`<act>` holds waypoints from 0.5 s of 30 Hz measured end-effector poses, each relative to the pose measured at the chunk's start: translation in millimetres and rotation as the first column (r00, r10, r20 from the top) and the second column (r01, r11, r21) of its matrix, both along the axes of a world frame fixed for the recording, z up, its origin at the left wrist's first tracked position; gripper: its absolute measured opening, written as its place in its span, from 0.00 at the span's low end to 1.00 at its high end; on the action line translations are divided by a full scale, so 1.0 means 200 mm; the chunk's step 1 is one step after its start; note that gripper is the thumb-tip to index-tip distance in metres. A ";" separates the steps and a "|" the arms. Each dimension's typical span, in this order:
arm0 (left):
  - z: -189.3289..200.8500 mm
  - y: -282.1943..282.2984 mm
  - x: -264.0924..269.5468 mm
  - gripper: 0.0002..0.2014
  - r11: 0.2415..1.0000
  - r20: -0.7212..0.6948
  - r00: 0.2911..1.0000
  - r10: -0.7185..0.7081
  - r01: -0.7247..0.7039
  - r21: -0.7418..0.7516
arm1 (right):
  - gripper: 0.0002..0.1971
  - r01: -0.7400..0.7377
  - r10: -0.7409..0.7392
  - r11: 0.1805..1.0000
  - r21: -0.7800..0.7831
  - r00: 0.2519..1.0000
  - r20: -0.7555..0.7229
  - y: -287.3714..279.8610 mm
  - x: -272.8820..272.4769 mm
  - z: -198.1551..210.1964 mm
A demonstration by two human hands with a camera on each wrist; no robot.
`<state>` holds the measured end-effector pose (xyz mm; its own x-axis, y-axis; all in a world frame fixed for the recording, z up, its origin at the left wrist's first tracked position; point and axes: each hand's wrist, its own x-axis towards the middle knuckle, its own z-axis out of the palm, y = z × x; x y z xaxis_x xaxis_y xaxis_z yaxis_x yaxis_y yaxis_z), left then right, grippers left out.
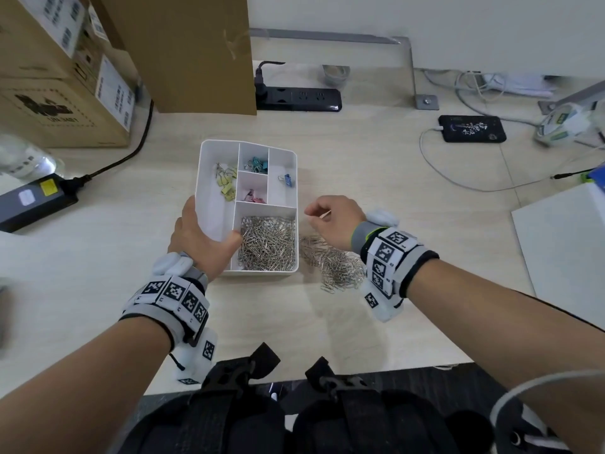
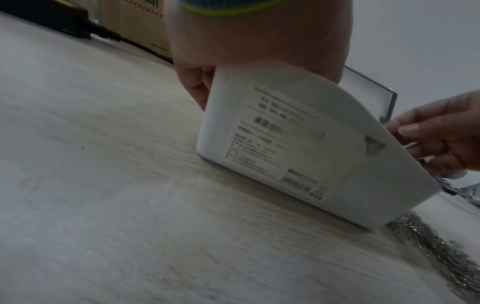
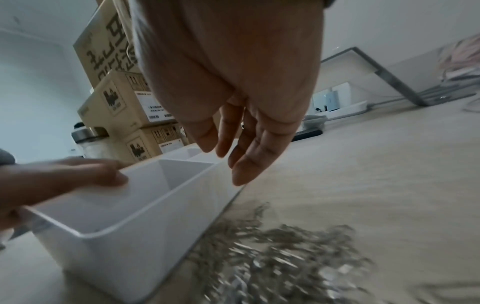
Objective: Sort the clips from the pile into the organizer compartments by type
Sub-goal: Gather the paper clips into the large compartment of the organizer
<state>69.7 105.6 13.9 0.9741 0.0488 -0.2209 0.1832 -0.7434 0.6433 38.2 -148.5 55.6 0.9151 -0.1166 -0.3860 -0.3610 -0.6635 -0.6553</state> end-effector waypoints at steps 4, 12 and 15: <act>0.00 0.00 0.00 0.47 1.000 -0.002 1.000 0.001 -0.001 0.012 | 0.12 -0.043 0.030 0.989 -0.141 0.996 -0.089 -0.14 -0.11 -0.03; 0.00 -0.01 0.00 0.46 0.999 0.019 1.000 0.003 -0.004 0.033 | 0.52 -0.380 0.271 0.835 -0.398 0.914 -0.303 -0.22 -0.40 -0.16; 0.00 -0.01 0.00 0.45 0.999 0.023 1.000 -0.003 0.002 0.035 | 0.52 -0.369 0.284 0.827 -0.424 0.925 -0.251 -0.19 -0.44 -0.21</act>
